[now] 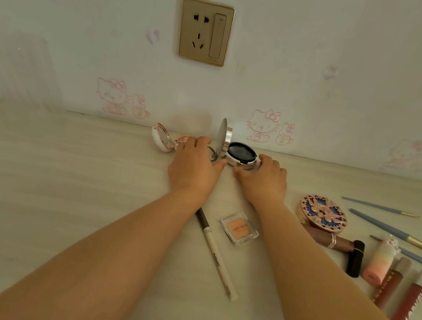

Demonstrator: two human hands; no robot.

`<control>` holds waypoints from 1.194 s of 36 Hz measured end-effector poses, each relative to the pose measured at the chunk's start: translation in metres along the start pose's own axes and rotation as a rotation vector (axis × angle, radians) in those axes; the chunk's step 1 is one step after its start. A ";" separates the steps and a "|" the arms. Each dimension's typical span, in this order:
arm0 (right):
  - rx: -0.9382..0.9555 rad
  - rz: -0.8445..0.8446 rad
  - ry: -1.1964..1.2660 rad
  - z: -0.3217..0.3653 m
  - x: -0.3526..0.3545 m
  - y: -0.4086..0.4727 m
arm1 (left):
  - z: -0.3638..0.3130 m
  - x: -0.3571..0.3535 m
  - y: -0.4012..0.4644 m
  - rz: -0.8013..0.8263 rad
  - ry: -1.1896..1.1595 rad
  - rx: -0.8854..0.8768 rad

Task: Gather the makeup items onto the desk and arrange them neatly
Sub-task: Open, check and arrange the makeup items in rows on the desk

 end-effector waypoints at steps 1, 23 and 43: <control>0.000 0.011 -0.001 0.000 0.001 -0.004 | 0.001 0.000 -0.001 0.008 -0.041 0.001; 0.196 -0.239 -0.049 -0.024 0.074 -0.095 | -0.084 0.018 -0.088 0.275 -0.172 -0.351; -0.196 -0.074 -0.323 -0.102 0.101 -0.094 | -0.135 -0.064 -0.090 0.651 0.044 -0.199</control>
Point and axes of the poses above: each hand's wrist, its own y-axis towards the middle knuckle, its own x-axis out of the back of the hand, z = x × y, the point moved 7 cm from there along y, towards the middle knuckle, and after that the axes turned 2 degrees about -y, right-handed, at the moved point
